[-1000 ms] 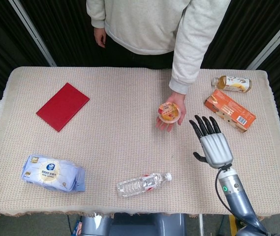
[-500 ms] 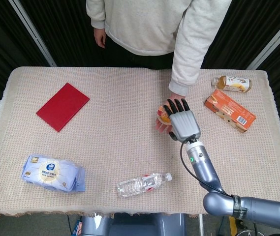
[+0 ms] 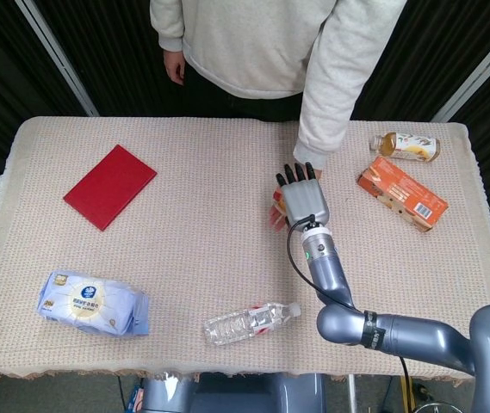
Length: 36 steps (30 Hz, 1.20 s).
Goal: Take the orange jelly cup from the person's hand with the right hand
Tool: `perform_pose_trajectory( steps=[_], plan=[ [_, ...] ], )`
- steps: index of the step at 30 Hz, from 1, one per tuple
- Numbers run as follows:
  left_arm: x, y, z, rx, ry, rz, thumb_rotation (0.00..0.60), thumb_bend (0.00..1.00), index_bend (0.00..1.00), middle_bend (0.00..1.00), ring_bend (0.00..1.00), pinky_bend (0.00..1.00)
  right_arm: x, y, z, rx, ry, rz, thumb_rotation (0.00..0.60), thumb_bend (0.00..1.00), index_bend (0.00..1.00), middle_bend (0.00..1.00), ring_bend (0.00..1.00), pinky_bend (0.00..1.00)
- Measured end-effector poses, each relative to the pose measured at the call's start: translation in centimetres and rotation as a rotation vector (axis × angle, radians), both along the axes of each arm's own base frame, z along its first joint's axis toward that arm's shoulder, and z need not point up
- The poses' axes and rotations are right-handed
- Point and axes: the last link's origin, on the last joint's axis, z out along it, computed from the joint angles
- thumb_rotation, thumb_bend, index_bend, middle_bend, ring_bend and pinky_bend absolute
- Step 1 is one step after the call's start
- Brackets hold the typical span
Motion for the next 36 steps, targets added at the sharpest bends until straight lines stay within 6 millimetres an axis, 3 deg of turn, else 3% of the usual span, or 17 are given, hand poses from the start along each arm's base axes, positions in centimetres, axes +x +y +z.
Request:
perform_pose_trajectory(
  steps=[6,13,16,18,20,25,36],
  plan=[
    [0.0,0.0,0.0,-0.009,-0.006,0.003,0.600,0.00,0.01,0.00,0.00,0.00,-0.8,-0.4,-0.6,0.004,0.039,-0.023,0.600,0.27,0.24,0.15,0.05,0.09],
    [0.1,-0.1,0.0,-0.014,-0.022,0.006,0.600,0.00,0.01,0.00,0.00,0.00,-1.5,-0.1,-1.2,0.013,0.059,-0.030,0.600,0.28,0.25,0.17,0.07,0.11],
    [0.2,-0.1,0.1,-0.012,-0.026,0.007,0.600,0.00,0.02,0.00,0.00,0.00,-1.6,0.1,-1.3,0.015,0.061,-0.030,0.600,0.31,0.37,0.31,0.23,0.29],
    [0.1,-0.1,0.1,-0.012,-0.029,0.009,0.600,0.00,0.02,0.00,0.00,0.00,-1.5,0.1,-1.3,0.011,0.063,-0.023,0.600,0.33,0.52,0.47,0.40,0.47],
    [0.2,-0.1,0.1,-0.013,-0.029,0.008,0.600,0.00,0.02,0.00,0.00,0.00,-1.5,0.2,-1.2,0.002,0.062,-0.012,0.600,0.34,0.60,0.54,0.47,0.53],
    [0.2,-0.1,0.0,-0.016,-0.030,0.005,0.600,0.00,0.02,0.00,0.00,0.00,-1.1,0.3,-1.0,-0.033,0.027,0.049,0.600,0.36,0.69,0.62,0.54,0.57],
    [0.3,-0.1,0.0,-0.016,-0.036,0.005,0.600,0.00,0.02,0.00,0.00,0.00,-0.8,1.4,1.4,-0.088,-0.030,0.128,0.600,0.37,0.70,0.63,0.55,0.57]
  ],
)
